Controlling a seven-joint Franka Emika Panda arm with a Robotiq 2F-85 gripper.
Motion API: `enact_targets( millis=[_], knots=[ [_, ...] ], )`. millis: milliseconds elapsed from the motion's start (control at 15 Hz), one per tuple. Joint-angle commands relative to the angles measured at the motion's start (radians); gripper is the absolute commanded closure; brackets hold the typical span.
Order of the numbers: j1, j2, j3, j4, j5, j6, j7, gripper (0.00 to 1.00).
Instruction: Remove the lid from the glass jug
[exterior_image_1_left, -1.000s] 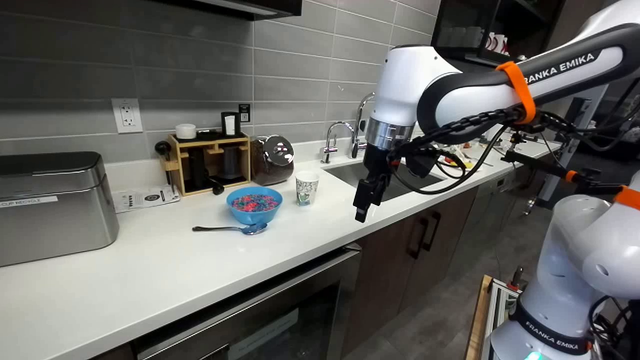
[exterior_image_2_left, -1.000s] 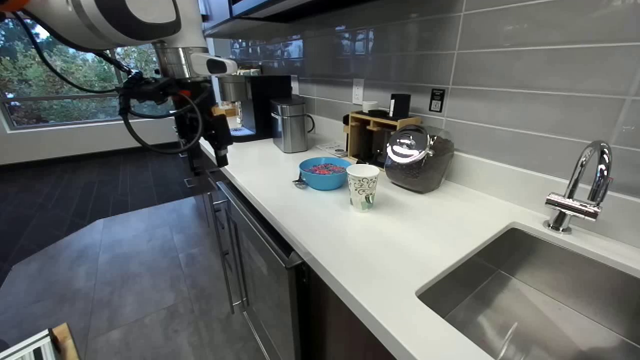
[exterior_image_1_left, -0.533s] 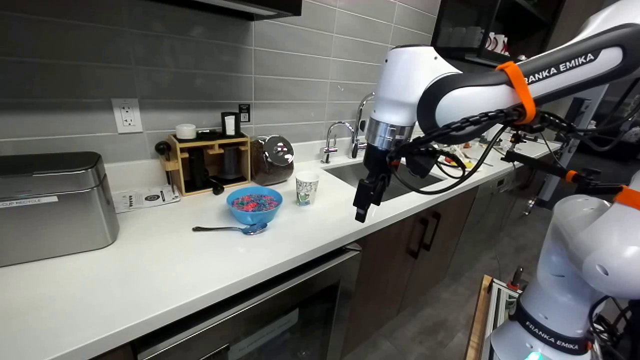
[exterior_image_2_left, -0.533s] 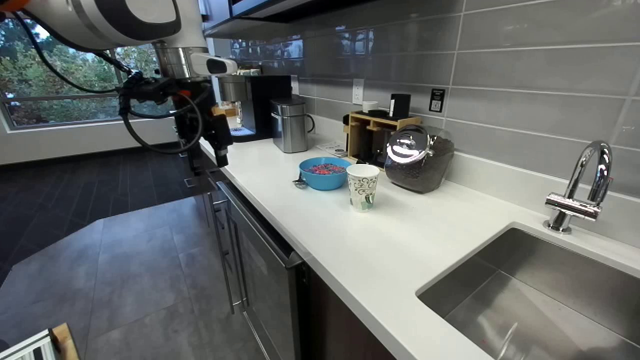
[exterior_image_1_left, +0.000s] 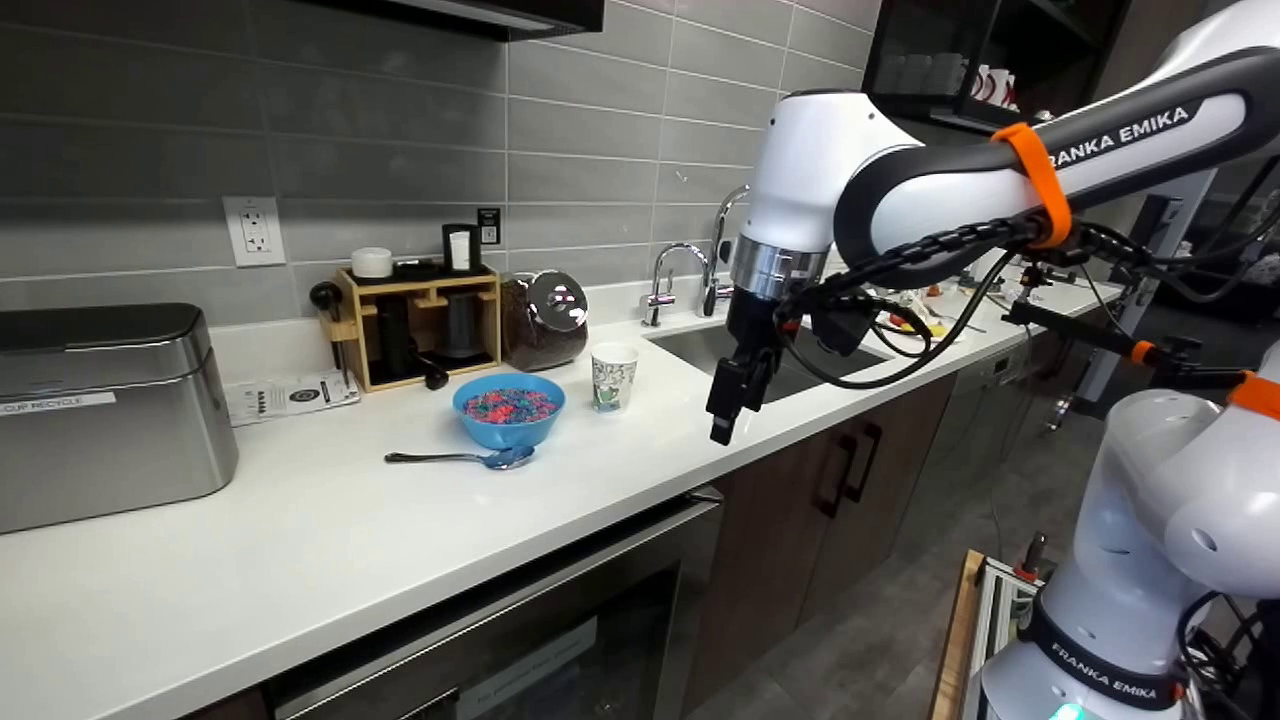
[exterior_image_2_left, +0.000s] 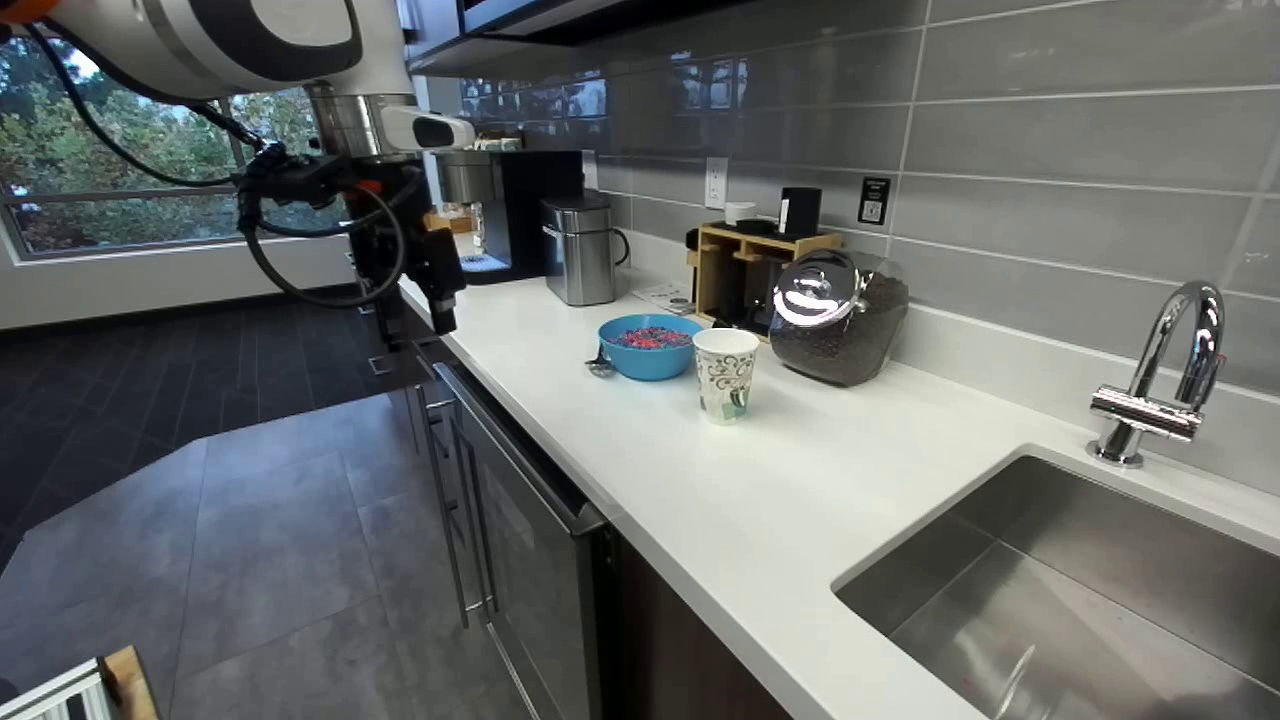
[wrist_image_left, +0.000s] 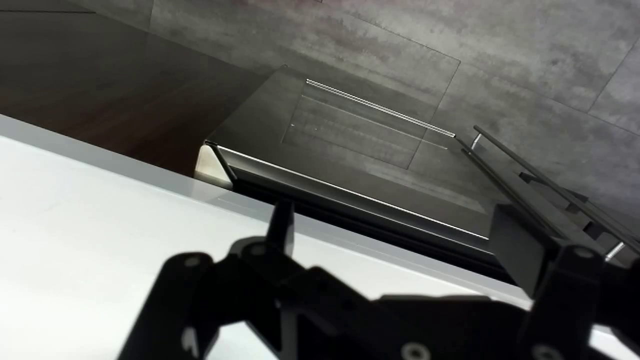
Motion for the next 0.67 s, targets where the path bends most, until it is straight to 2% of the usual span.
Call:
enact_targets(
  millis=[0,67,400,600],
  knots=[
    [0.01,0.001,-0.009,0.002,-0.005,-0.002,0.004,0.0],
    [-0.021,0.04,-0.004,0.029,-0.035,0.034,0.042,0.0],
    [-0.079,0.185,-0.037,0.181,-0.039,0.17,0.09,0.0],
    [-0.123,0.295,-0.057,0.277,-0.103,0.339,0.105,0.0]
  ],
)
